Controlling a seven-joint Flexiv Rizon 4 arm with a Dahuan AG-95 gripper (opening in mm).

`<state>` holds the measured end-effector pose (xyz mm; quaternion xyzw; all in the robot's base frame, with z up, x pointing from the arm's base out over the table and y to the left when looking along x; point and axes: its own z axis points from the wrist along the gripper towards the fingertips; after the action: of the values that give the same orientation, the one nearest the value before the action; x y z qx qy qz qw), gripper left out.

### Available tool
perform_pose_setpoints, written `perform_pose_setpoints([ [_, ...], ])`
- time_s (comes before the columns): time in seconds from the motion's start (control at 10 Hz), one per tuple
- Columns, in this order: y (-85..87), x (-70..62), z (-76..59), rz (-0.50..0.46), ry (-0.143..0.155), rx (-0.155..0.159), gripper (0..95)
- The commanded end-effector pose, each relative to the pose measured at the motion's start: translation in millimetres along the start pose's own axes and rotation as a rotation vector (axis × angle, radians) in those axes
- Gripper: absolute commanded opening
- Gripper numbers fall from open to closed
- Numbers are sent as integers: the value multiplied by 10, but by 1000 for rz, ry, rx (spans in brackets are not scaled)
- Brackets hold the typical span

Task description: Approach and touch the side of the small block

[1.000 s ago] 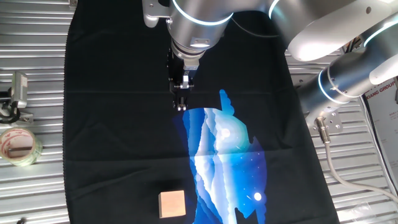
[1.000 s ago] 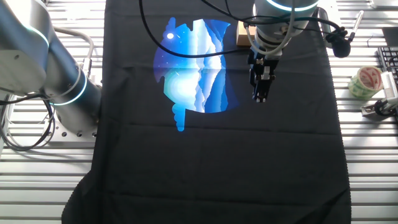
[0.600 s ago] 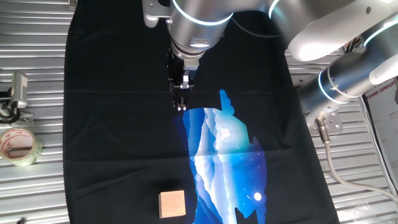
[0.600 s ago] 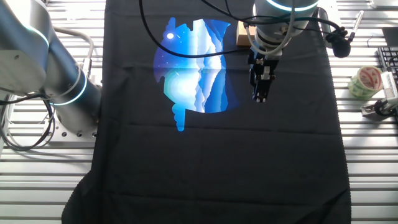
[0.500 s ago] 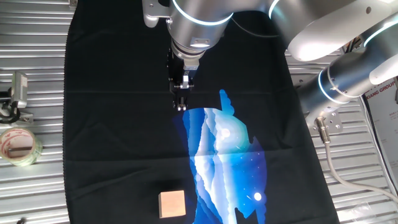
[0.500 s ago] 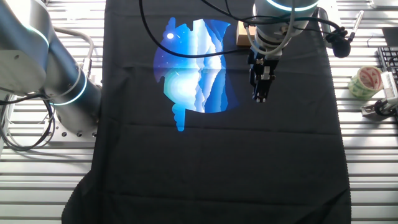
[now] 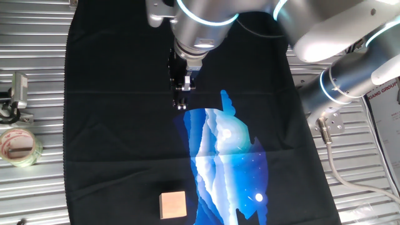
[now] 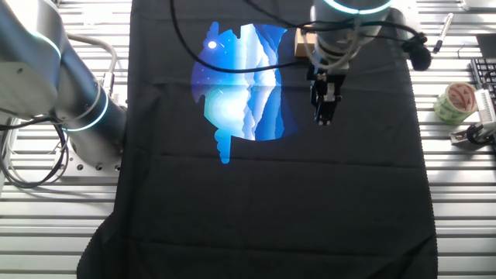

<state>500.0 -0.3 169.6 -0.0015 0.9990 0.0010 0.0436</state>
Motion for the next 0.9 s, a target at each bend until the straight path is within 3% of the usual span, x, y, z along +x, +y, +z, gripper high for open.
perform_pose_setpoints([
  [0.1,3,-1,-4,2,-25,0,0],
  [0.9,3,2,-4,5,-25,6,0],
])
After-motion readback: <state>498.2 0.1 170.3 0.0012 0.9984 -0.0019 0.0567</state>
